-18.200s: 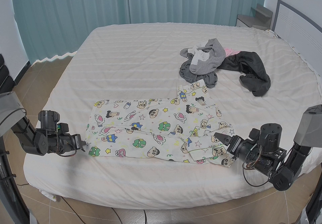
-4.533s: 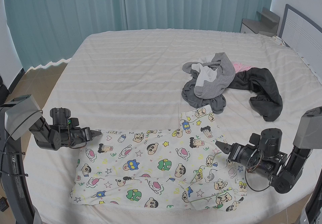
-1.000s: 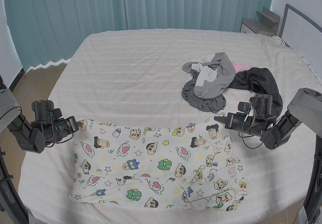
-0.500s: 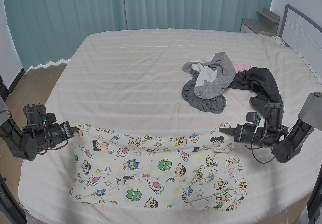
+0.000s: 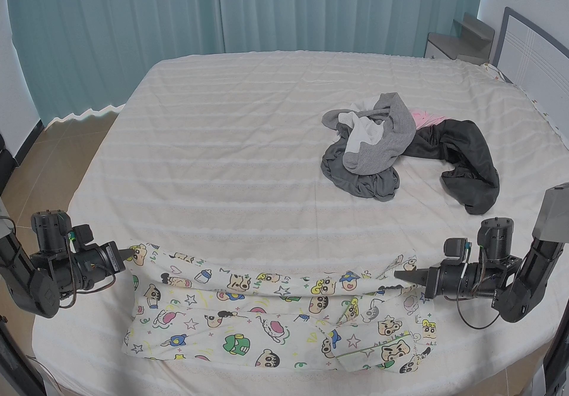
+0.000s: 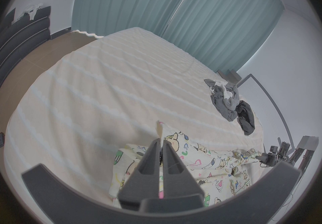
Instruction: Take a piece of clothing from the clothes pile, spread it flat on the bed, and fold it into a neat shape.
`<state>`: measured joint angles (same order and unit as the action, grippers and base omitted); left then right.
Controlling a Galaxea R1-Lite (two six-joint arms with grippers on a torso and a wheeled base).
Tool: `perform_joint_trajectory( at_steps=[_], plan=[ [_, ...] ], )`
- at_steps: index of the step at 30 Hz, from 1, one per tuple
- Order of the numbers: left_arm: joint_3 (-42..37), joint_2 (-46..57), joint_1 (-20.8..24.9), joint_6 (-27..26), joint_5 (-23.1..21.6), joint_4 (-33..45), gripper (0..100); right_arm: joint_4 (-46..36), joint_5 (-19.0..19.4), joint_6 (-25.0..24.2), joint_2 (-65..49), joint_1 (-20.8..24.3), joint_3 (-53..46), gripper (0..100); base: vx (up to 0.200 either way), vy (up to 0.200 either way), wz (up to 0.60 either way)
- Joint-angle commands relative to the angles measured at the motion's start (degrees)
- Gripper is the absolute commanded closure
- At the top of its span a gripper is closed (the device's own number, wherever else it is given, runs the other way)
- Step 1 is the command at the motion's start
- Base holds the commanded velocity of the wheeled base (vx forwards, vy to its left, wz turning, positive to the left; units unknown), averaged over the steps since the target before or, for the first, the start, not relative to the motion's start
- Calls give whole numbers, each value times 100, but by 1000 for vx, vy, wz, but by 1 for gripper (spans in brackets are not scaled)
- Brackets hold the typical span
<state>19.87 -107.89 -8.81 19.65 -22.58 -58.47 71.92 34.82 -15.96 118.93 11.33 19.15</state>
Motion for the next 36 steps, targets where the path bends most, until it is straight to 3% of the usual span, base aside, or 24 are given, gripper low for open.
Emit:
perform_joint_trajectory(
  at_steps=[1,5,17,35,36],
  plan=[
    [-423,-224,-6,4,-19,-244,100,15,52,295,332,-16,-386,100,0,0,0],
    [-704,-505,-6,4,-19,-640,100,67,52,532,622,-60,-509,100,0,0,0],
    [-1442,-1498,-6,12,-80,-2257,100,480,-1,567,939,-95,-825,100,0,0,0],
    [-1662,-1613,-15,21,-177,-2406,100,480,-19,629,1071,-131,-992,100,0,0,0],
    [-1662,-1613,-15,21,-186,-2406,100,480,-19,638,1088,-131,-1001,0,0,0,0]
  ],
)
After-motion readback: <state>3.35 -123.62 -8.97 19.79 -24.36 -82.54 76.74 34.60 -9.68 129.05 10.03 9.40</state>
